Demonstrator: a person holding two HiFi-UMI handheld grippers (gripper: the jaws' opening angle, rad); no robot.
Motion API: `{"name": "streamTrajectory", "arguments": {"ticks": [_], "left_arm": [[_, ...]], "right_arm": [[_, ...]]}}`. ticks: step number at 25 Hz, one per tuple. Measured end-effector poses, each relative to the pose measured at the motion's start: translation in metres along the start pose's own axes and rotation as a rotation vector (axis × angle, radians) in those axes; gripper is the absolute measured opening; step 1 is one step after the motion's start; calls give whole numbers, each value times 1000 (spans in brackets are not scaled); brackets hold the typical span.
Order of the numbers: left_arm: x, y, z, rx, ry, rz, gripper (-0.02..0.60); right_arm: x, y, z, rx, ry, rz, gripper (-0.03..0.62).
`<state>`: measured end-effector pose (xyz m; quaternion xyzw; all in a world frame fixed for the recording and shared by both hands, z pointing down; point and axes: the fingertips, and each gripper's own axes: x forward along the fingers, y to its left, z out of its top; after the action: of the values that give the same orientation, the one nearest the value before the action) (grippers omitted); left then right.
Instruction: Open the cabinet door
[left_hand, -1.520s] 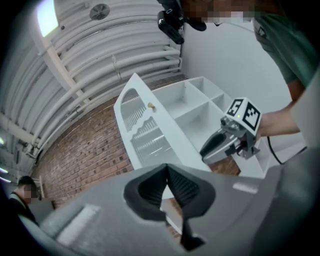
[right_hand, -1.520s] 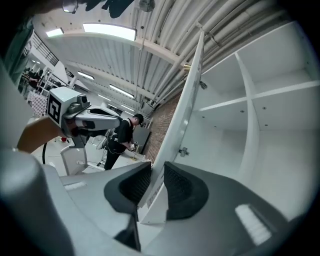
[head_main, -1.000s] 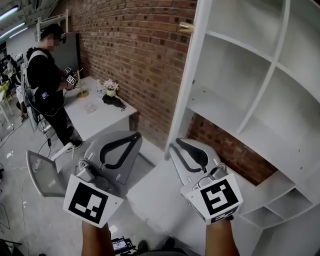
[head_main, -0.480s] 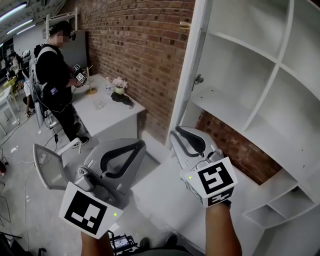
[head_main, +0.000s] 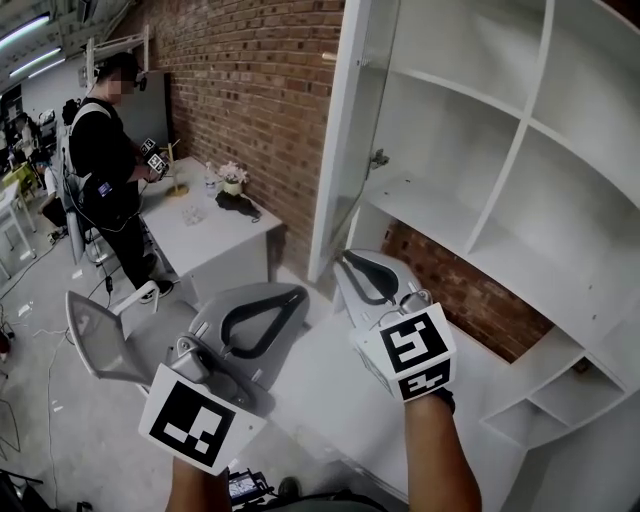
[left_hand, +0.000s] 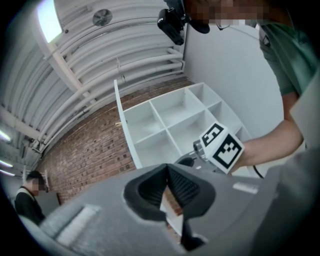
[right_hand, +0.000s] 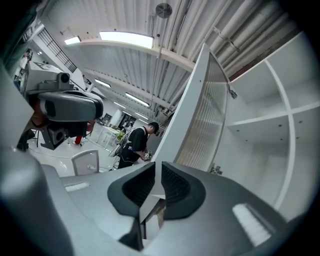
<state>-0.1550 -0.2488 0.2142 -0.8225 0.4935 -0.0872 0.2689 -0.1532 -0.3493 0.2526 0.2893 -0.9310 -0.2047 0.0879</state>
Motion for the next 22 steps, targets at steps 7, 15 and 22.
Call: {"name": "streamTrajectory", "arguments": {"ticks": [7, 15, 22], "left_arm": [[23, -29, 23, 24, -14, -4, 2], [50, -67, 50, 35, -28, -19, 2], [62, -91, 70, 38, -42, -17, 2]], "right_arm": [[-72, -28, 10, -1, -45, -73, 7], [-142, -52, 12, -44, -83, -143, 6], [-187, -57, 12, -129, -74, -176, 6]]}}
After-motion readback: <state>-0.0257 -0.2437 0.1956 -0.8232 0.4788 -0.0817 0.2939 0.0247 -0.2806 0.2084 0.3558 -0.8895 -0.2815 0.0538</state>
